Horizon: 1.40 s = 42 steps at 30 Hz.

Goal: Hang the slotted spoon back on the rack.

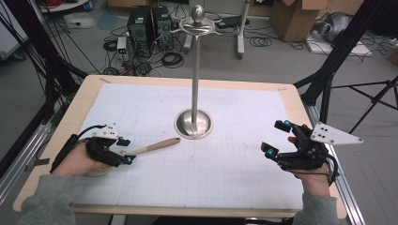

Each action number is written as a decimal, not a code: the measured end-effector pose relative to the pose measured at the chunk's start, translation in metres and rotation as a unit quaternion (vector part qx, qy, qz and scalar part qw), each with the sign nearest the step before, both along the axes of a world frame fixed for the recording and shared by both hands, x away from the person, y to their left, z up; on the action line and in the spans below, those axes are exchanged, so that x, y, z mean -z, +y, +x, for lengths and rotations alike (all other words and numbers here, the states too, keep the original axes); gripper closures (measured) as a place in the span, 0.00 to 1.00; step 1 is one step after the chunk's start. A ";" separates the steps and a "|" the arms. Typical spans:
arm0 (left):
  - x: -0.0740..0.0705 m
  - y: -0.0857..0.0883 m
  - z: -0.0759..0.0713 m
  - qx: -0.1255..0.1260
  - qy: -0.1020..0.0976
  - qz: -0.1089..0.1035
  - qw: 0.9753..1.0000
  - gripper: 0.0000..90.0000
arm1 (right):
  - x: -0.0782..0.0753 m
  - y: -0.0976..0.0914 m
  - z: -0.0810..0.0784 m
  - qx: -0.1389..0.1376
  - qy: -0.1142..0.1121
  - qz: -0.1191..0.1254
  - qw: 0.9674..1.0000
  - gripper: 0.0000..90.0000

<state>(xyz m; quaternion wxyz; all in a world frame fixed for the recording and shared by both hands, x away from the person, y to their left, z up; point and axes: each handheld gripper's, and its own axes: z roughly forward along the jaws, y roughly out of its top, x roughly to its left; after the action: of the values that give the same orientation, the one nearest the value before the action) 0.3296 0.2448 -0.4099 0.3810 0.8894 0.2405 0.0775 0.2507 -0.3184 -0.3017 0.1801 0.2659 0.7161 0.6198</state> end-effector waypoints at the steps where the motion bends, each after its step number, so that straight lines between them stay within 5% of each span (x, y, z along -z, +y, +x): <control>1: 0.001 -0.001 0.000 -0.001 -0.001 0.002 1.000 0.39 | 0.000 0.000 0.000 0.001 0.001 0.001 1.000 0.11; 14: 0.006 -0.003 0.002 0.005 -0.005 0.035 0.999 0.58 | 0.000 -0.002 -0.003 0.004 -0.005 0.000 1.000 0.11; 42: 0.014 -0.004 0.005 -0.002 0.015 0.092 0.996 0.74 | 0.001 -0.002 -0.004 0.003 0.003 0.001 1.000 0.11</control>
<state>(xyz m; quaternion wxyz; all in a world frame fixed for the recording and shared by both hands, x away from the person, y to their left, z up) 0.3342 0.2403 -0.4237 0.2938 0.9213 0.2396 0.0862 0.2471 -0.3207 -0.3027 0.1801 0.2700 0.7153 0.6188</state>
